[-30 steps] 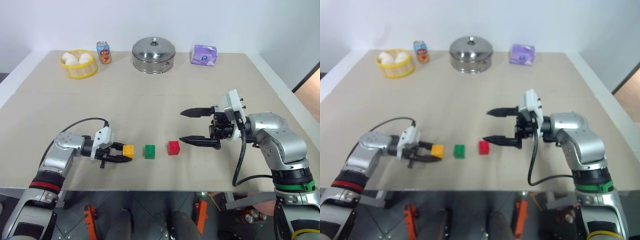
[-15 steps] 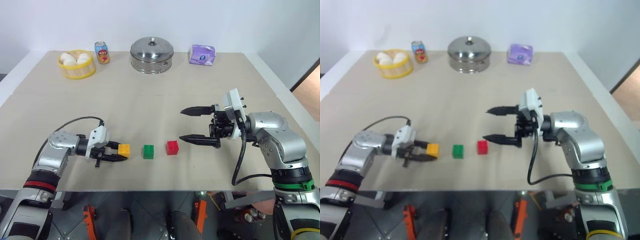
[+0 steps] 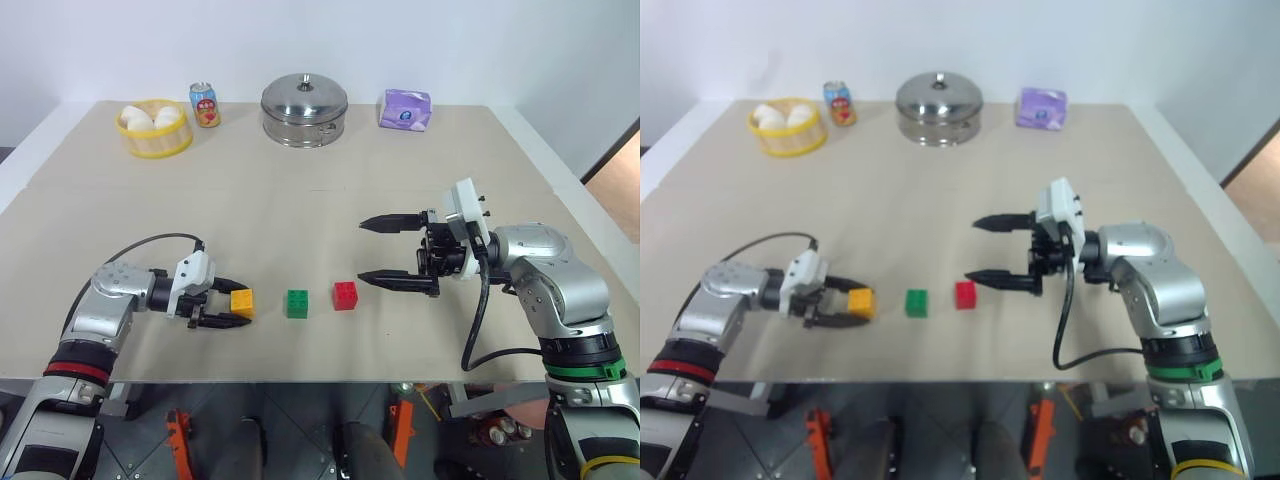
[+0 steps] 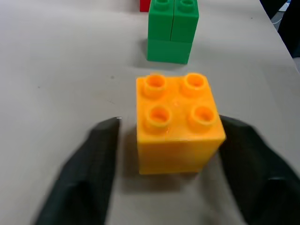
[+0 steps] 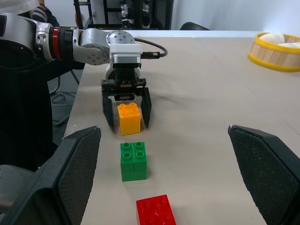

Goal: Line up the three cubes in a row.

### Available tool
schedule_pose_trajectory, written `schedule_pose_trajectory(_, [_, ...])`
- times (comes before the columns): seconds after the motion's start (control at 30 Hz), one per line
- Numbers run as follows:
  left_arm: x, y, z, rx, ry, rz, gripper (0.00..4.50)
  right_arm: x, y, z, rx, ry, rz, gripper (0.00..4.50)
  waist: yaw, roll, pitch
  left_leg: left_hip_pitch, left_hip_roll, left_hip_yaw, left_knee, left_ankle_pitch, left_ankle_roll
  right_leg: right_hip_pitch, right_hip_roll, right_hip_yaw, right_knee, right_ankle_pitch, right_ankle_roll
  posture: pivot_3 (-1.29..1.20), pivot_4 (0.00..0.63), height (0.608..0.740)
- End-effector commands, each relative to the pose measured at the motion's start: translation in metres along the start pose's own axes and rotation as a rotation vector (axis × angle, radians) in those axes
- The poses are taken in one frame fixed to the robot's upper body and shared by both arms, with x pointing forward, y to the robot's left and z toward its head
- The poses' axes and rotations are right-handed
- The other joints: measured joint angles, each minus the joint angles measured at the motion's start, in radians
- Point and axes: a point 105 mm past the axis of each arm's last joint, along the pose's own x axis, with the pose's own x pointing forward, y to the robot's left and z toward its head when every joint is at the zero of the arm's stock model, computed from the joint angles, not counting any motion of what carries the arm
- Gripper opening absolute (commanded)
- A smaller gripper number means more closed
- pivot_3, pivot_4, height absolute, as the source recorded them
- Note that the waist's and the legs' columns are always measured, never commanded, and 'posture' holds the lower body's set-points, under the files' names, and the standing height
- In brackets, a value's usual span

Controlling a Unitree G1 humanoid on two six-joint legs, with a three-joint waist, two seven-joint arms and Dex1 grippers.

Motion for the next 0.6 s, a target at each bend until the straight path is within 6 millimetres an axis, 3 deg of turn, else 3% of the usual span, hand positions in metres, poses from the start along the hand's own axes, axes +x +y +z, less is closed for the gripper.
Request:
schedule_pose_trajectory(0.03, [-0.003, 0.002, 0.005, 0.039, 0.001, -0.004, 4.45, 0.000, -0.001, 0.009, -0.042, -0.013, 0.003, 4.50, 0.000, 0.000, 0.000, 0.000, 0.000, 0.000, 0.000, 0.000, 0.000, 0.000, 0.000, 0.000, 0.000, 0.000, 0.000, 0.00, 0.150, 0.739])
schedule_pose_trajectory(0.37, [-0.008, 0.003, 0.016, 0.046, -0.015, -0.024, 4.45, 0.000, 0.000, 0.010, -0.035, -0.029, 0.011, 4.50, 0.000, 0.000, 0.000, 0.000, 0.000, 0.000, 0.000, 0.000, 0.000, 0.000, 0.000, 0.000, 0.000, 0.000, 0.000, 0.00, 0.150, 0.739])
schedule_pose_trajectory(0.47, [-0.012, 0.000, 0.039, -0.001, -0.086, -0.049, 4.45, -0.003, 0.005, 0.019, -0.013, -0.077, 0.039, 4.50, 0.000, 0.000, 0.000, 0.000, 0.000, 0.000, 0.000, 0.000, 0.000, 0.000, 0.000, 0.000, 0.000, 0.000, 0.000, 0.00, 0.150, 0.739])
schedule_pose_trajectory(0.6, [-0.021, 0.001, 0.095, -0.068, -0.236, -0.052, 4.45, -0.008, 0.008, 0.026, 0.011, -0.106, 0.050, 4.50, -0.001, 0.000, 0.000, 0.000, 0.000, 0.000, 0.000, 0.000, 0.000, 0.000, 0.000, 0.000, 0.000, 0.000, 0.000, 0.00, 0.150, 0.739])
